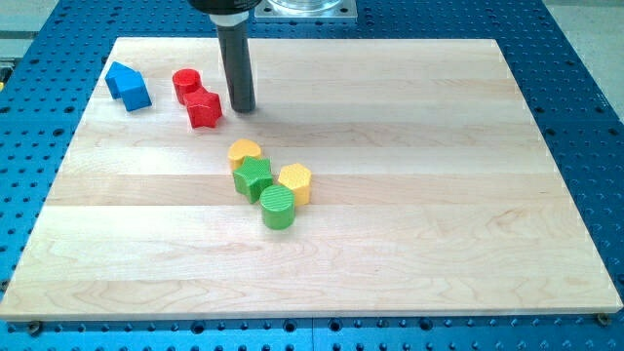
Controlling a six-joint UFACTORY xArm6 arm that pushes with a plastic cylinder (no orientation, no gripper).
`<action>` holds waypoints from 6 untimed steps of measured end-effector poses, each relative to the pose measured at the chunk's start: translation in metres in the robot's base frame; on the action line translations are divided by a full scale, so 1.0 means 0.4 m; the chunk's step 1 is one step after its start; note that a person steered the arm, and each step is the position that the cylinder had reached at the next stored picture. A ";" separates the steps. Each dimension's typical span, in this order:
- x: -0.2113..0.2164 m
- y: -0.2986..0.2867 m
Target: Slide the yellow heart downwards
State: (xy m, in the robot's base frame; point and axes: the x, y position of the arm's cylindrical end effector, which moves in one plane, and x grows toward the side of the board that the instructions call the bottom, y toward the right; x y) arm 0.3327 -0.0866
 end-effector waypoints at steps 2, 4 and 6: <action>0.195 -0.007; 0.344 -0.022; 0.453 -0.152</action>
